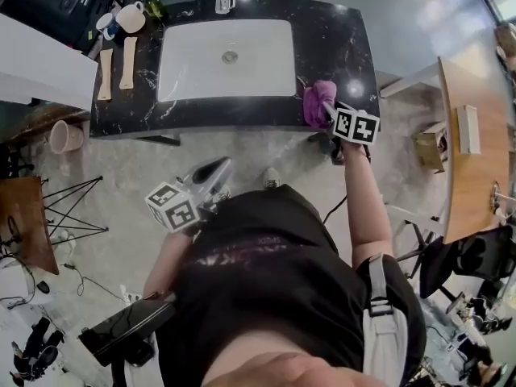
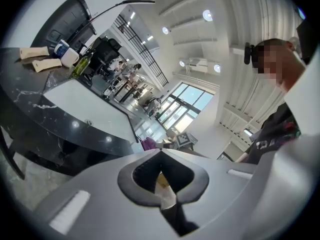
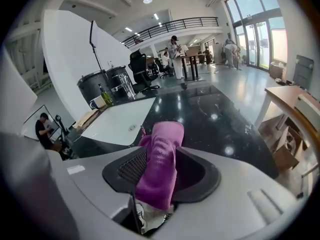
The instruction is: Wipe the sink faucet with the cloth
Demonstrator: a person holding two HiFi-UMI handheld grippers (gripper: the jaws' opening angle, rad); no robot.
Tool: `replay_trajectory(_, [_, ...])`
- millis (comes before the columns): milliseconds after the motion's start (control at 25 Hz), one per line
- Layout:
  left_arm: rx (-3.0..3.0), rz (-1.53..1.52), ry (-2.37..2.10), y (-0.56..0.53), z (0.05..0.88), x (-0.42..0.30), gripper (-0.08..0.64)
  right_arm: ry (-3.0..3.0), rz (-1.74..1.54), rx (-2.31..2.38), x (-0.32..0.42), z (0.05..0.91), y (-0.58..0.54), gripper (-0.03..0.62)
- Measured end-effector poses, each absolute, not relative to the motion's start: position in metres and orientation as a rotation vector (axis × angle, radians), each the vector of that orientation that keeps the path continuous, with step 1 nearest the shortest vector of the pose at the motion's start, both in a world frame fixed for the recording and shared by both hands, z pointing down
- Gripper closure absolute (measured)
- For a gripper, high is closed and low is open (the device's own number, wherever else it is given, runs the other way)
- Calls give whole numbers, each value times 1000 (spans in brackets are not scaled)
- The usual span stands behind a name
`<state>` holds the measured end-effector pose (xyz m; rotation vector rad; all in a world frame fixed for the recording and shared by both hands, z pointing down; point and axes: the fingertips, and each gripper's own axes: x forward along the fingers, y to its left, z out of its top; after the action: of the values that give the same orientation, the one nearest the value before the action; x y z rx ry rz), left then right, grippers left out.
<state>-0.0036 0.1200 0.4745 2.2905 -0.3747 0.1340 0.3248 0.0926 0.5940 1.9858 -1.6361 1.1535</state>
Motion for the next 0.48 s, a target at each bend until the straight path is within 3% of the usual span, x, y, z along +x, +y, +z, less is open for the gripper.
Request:
replay_trajectory(200, [2260, 164, -461, 128, 489, -8, 560, -1598, 1044, 1874, 312, 611, 81, 384])
replay_trajectory(480, [2242, 127, -564, 109, 492, -60, 560, -1492, 873, 1884, 310, 616, 77, 436])
